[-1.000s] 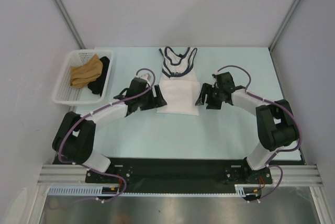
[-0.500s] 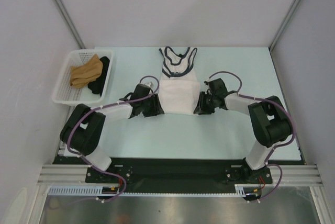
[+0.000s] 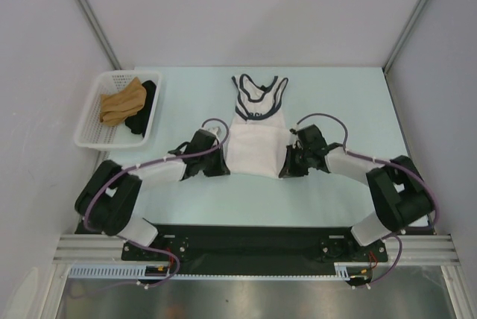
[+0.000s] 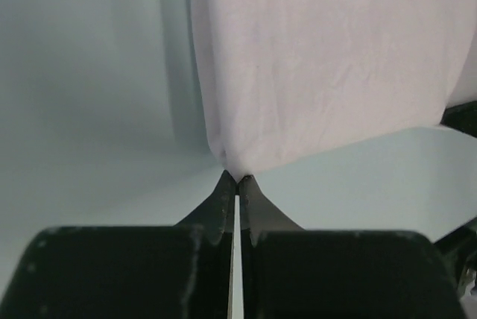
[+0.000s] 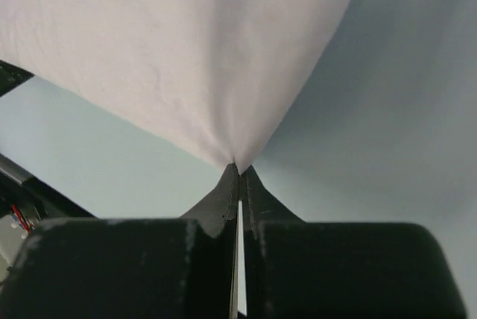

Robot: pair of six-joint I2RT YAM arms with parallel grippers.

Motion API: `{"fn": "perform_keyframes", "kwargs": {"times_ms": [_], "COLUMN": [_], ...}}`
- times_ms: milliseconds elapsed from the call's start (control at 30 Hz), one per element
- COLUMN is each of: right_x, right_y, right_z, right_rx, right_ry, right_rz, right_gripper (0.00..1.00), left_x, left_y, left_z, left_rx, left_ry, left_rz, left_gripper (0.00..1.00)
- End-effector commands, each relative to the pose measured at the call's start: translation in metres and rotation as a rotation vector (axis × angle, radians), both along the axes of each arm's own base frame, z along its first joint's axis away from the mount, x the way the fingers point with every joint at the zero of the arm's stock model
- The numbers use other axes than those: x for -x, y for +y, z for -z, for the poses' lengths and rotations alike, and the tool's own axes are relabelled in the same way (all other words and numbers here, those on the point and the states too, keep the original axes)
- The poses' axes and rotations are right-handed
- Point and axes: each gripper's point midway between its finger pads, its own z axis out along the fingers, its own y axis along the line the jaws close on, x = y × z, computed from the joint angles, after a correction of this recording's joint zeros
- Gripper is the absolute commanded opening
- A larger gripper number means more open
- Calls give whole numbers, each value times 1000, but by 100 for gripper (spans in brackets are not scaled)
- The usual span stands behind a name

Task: Fold and stack the tank tops
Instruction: Fold the tank top

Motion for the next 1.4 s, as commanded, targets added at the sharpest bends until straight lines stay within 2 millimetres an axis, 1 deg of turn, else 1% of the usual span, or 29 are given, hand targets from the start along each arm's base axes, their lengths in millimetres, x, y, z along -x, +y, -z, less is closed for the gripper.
{"fn": "perform_keyframes", "kwargs": {"times_ms": [0, 33, 67, 100, 133, 167, 200, 233, 300, 333, 433, 533, 633, 733, 767, 800, 833, 867, 900, 933, 967, 1000, 1033, 1133, 1167, 1200, 1267, 1333, 1367], "right_x": [47, 58, 69, 84, 95, 101, 107, 119, 130, 139, 151, 159, 161, 154, 148, 141, 137, 132, 123, 116, 111, 104, 92, 71, 57, 49, 32, 21, 10], "right_y": [-11, -10, -12, -18, -19, -22, -24, -30, -32, -37, -40, -41, -39, -38, -39, -36, -37, -37, -33, -34, -34, -34, -32, -30, -34, -34, -35, -35, -36], "right_z": [-1, -10, -9, -3, -12, -13, -16, -18, -23, -20, -27, -31, -44, -69, -76, -91, -98, -105, -123, -124, -128, -134, -141, -150, -154, -154, -155, -157, -157], "right_rx": [49, 39, 42, 56, 42, 45, 36, 39, 19, 28, 14, 20, 9, 5, 19, 18, 35, 47, 33, 56, 63, 67, 60, 40, 41, 43, 22, 18, 24], "right_ry": [55, 37, 45, 68, 43, 37, 42, 34, 35, 55, 50, 51, 31, -13, -41, -68, -84, -104, -142, -139, -144, -161, -165, -181, -182, -191, -171, -175, -167], "right_rz": [-18, -29, -23, -19, -23, -18, 4, 4, 21, 27, 27, 16, 9, 10, 13, 13, 15, 6, 9, 19, 18, 14, 26, 16, 46, 32, 36, 20, 29], "right_gripper": [0, 0, 0, 0, 0, 0, 0, 0, 1, 3, 3, 2, 0, 0, 0, 0, 0, 0, 0, 0, 0, 0, 0, 0, 0, 0, 0, 0, 0], "left_x": [42, 55, 71, 78, 90, 102, 110, 117, 131, 134, 149, 160, 160, 155, 153, 150, 151, 143, 141, 137, 132, 128, 123, 108, 102, 89, 77, 60, 52], "left_y": [-6, -10, -6, -7, -11, -4, -9, -8, -5, -5, -7, -12, -15, -16, -16, -16, -14, -17, -17, -15, -19, -20, -24, -30, -34, -29, -34, -31, -29], "left_z": [-15, -14, -5, -12, -13, -3, -13, -11, -8, -12, -12, -18, -34, -57, -70, -81, -85, -103, -109, -113, -127, -132, -139, -144, -155, -158, -168, -180, -177], "left_rx": [48, 53, 55, 75, 84, 73, 103, 104, 106, 119, 125, 147, 165, 177, 175, 185, 170, 183, 180, 159, 169, 160, 148, 133, 144, 138, 153, 143, 132], "left_ry": [-13, -6, 18, 0, -2, 22, -4, 1, 12, 5, 23, 33, 13, -21, -36, -54, -58, -100, -107, -125, -148, -157, -166, -162, -182, -190, -196, -219, -205], "left_rz": [47, 65, 57, 60, 80, 59, 76, 75, 73, 73, 96, 116, 115, 101, 101, 100, 108, 91, 90, 90, 91, 85, 96, 103, 118, 86, 111, 93, 83], "left_gripper": [0, 0, 0, 0, 0, 0, 0, 0, 0, 0, 0, 0, 0, 0, 0, 0, 0, 0, 0, 0, 0, 0, 0, 0, 0, 0, 0, 0, 0]}}
